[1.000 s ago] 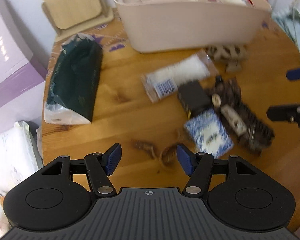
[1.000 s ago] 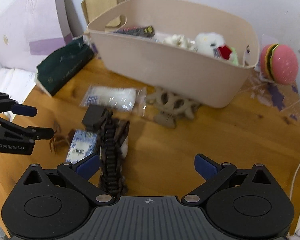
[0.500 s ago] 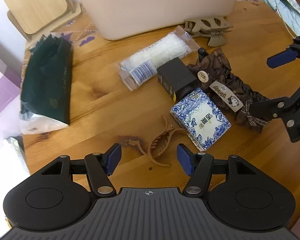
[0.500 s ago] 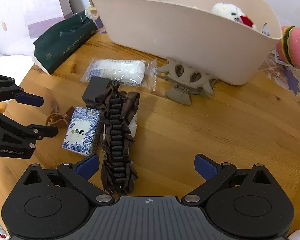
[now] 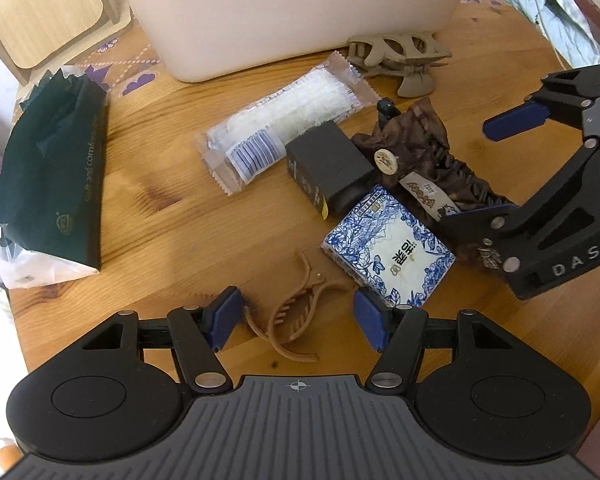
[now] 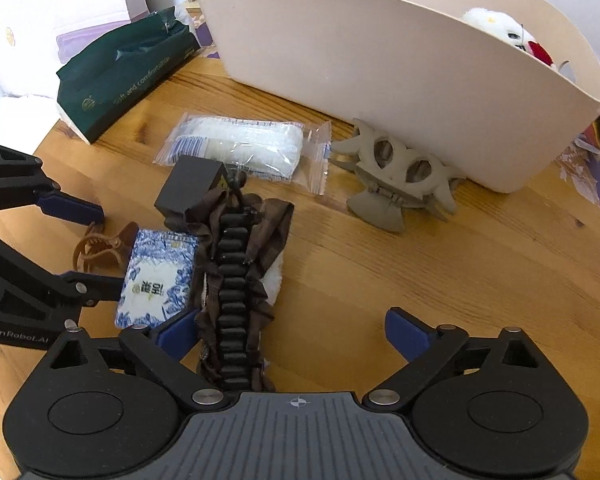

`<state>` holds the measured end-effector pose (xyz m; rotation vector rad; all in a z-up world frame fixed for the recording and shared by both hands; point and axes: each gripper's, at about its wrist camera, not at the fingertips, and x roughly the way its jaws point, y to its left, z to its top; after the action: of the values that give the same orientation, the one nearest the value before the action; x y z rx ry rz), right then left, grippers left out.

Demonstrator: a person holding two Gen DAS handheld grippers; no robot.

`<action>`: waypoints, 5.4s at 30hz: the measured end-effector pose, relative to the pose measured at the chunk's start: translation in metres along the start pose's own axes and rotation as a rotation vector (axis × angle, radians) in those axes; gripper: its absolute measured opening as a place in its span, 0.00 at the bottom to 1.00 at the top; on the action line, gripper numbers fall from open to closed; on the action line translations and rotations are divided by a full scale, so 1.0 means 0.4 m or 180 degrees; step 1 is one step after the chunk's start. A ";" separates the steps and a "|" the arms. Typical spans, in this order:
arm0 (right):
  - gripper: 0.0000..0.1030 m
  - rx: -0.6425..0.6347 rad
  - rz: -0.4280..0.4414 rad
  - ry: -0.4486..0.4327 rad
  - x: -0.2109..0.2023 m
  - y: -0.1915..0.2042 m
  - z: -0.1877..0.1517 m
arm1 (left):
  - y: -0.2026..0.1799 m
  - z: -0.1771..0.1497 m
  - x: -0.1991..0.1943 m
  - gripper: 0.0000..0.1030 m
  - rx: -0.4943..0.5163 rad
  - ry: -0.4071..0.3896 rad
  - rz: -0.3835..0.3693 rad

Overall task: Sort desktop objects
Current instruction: 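Move both grippers back toward the remaining items on the table, then grasp the brown claw clip with left gripper while right grasps the braided hair tie, then carry clip and hair tie over the basket and open both grippers, then grasp the cotton pad bag with left gripper while right grasps the beige lattice ornament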

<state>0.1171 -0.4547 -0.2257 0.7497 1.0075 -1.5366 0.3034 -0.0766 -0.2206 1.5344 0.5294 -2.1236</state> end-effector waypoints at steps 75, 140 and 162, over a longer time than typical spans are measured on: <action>0.25 0.0110 -0.0246 -0.1288 -0.403 -0.201 0.115 | 0.051 0.317 -0.326 0.37 0.0295 -0.1269 0.0414; 0.91 0.0182 -0.0189 -0.1382 -0.293 -0.210 0.155 | 0.102 0.295 -0.200 0.65 0.0064 -0.1168 0.0260; 0.94 0.0230 -0.0093 -0.0591 -0.067 -0.135 0.116 | 0.073 0.172 -0.018 0.65 0.0958 -0.0585 -0.0106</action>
<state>0.0724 -0.4822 -0.1707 0.6314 0.8324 -1.6425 0.2688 -0.1381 -0.1942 1.4669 0.1780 -2.4262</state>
